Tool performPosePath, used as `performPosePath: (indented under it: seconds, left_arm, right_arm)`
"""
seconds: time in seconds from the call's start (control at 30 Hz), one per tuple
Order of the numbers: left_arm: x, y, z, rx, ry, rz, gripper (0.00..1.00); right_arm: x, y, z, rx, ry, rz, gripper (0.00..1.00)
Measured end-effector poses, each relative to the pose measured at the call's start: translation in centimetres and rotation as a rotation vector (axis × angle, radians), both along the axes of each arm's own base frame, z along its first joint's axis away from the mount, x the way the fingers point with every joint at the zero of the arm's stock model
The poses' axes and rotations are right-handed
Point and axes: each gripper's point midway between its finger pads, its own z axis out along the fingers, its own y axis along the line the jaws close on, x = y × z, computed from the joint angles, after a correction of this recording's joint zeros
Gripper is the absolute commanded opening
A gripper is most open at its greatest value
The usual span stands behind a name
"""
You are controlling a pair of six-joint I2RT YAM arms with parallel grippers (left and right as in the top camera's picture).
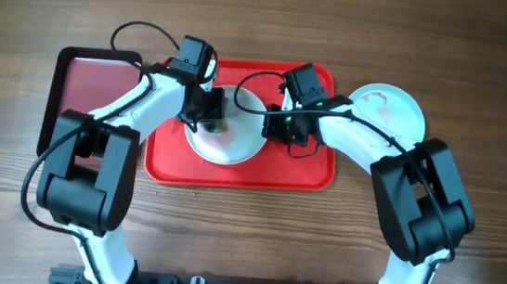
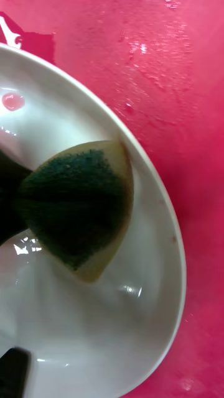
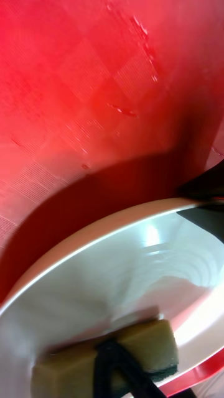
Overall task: Clean dirty plates on tray and stack at the side
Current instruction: 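Scrub the white plate with the sponge in the left gripper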
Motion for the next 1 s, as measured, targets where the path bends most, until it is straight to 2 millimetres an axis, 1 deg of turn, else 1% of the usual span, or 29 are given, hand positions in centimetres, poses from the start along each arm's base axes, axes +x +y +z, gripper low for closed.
performPosePath:
  seconds: [0.03, 0.07, 0.13, 0.17, 0.2, 0.27, 0.33, 0.37, 0.4, 0.43, 0.47, 0.53, 0.63, 0.7, 0.77, 0.8, 0.87, 0.93, 1.0]
  left_arm:
    - [-0.6, 0.2, 0.0, 0.003, 0.033, 0.0, 0.04]
    - [-2.1, 0.2, 0.0, 0.013, 0.102, -0.006, 0.04]
    - [-3.9, 0.0, 0.4, 0.028, 0.192, -0.024, 0.04]
    - [-4.5, -0.2, 0.7, 0.033, 0.228, -0.033, 0.04]
    - [-4.7, -0.5, 1.3, 0.039, 0.246, -0.046, 0.04]
    - [-4.1, -0.9, 2.4, 0.041, 0.235, -0.051, 0.04]
    - [-3.1, -1.0, 2.7, 0.044, 0.2, -0.05, 0.04]
    - [-2.8, -1.0, 2.4, 0.045, 0.192, -0.049, 0.04]
    - [-2.2, -1.1, 1.6, 0.051, 0.188, -0.048, 0.04]
    - [-2.1, -1.1, 0.0, 0.059, 0.215, -0.048, 0.04]
    - [-2.0, -1.1, -0.3, 0.057, 0.226, -0.047, 0.04]
    - [-1.2, -1.5, -0.4, 0.049, 0.213, -0.049, 0.04]
    - [-0.9, -1.6, -0.4, 0.053, 0.203, -0.052, 0.04]
    - [-1.0, -1.0, -0.4, 0.09, 0.213, -0.034, 0.04]
    - [-1.7, 1.2, -0.4, 0.193, 0.256, 0.064, 0.04]
    - [-1.9, 2.0, -0.4, 0.218, 0.27, 0.104, 0.04]
    - [-2.2, 3.0, -0.3, 0.235, 0.297, 0.169, 0.04]
    - [-2.3, 3.0, -0.3, 0.231, 0.301, 0.18, 0.04]
    - [-2.3, 2.7, -0.3, 0.219, 0.299, 0.155, 0.04]
  right_arm:
    - [-0.1, 0.1, 0.0, 0.003, 0.0, 0.006, 0.04]
    - [-0.4, 0.5, 0.0, 0.007, 0.002, 0.023, 0.04]
    - [-0.8, 0.9, 0.0, 0.015, 0.005, 0.041, 0.04]
    - [-1.0, 1.1, 0.0, 0.018, 0.008, 0.047, 0.04]
    - [-1.1, 1.1, 0.0, 0.02, 0.012, 0.049, 0.04]
    - [-1.3, 1.2, 0.0, 0.027, 0.018, 0.052, 0.05]
    - [-1.3, 1.3, 0.0, 0.03, 0.021, 0.054, 0.04]
    - [-1.4, 1.3, 0.0, 0.031, 0.023, 0.054, 0.04]
    - [-1.4, 1.3, 0.0, 0.033, 0.024, 0.055, 0.04]
    - [-1.4, 1.3, 0.0, 0.034, 0.024, 0.055, 0.04]
    - [-1.4, 1.3, 0.0, 0.033, 0.024, 0.055, 0.04]
    - [-1.3, 1.2, 0.0, 0.033, 0.024, 0.052, 0.04]
    - [-1.3, 1.2, 0.0, 0.034, 0.024, 0.048, 0.04]
    - [-1.3, 1.2, 0.0, 0.035, 0.022, 0.049, 0.04]
    - [-1.4, 1.7, 0.0, 0.042, 0.018, 0.062, 0.04]
    - [-1.4, 1.8, 0.0, 0.045, 0.016, 0.066, 0.04]
    - [-1.6, 2.2, 0.1, 0.052, 0.016, 0.076, 0.04]
    - [-1.6, 2.2, 0.1, 0.053, 0.016, 0.076, 0.04]
    - [-1.6, 2.2, 0.1, 0.053, 0.015, 0.077, 0.04]
